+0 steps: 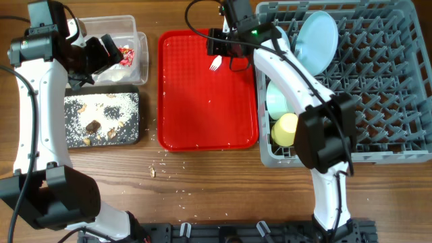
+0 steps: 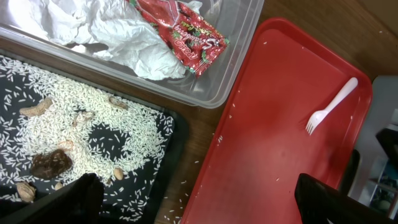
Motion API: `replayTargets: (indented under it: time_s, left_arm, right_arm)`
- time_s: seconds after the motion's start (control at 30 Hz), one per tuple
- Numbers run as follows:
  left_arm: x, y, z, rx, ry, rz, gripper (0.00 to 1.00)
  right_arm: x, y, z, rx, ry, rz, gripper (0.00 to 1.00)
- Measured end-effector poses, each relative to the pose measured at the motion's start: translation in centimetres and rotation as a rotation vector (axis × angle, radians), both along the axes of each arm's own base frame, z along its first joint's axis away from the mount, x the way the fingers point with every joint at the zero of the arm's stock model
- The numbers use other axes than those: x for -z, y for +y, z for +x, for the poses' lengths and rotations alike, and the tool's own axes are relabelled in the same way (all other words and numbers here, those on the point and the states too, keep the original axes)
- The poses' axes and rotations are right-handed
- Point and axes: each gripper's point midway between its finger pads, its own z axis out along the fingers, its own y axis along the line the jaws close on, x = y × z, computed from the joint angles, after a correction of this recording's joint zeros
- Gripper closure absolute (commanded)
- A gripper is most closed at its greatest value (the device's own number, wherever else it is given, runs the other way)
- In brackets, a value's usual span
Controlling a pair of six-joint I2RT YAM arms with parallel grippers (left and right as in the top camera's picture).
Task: Sort waste into correct bins and load items into the dishwasher rack
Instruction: 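Move the right gripper back over the white fork on the tray, then lower the right gripper and grasp the white plastic fork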
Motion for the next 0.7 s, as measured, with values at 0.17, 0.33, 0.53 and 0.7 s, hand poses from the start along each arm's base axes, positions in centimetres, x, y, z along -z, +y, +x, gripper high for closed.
replayTargets:
  time_s: [0.17, 0.33, 0.53, 0.7]
  left_arm:
    - [0.0, 0.0, 0.0, 0.0, 0.0, 0.0, 0.0]
    - [0.0, 0.0, 0.0, 0.0, 0.0, 0.0, 0.0]
    - [0.0, 0.0, 0.0, 0.0, 0.0, 0.0, 0.0]
    - [0.0, 0.0, 0.0, 0.0, 0.0, 0.0, 0.0]
  right_arm:
    - [4.8, 0.0, 0.0, 0.09, 0.11, 0.014, 0.51]
    - [9.3, -0.5, -1.1, 0.155, 0.231, -0.004, 0.53]
    - [10.0, -0.5, -1.1, 0.201, 0.255, 0.016, 0.57]
    - [10.2, -0.4, -1.1, 0.222, 0.267, 0.028, 0.67]
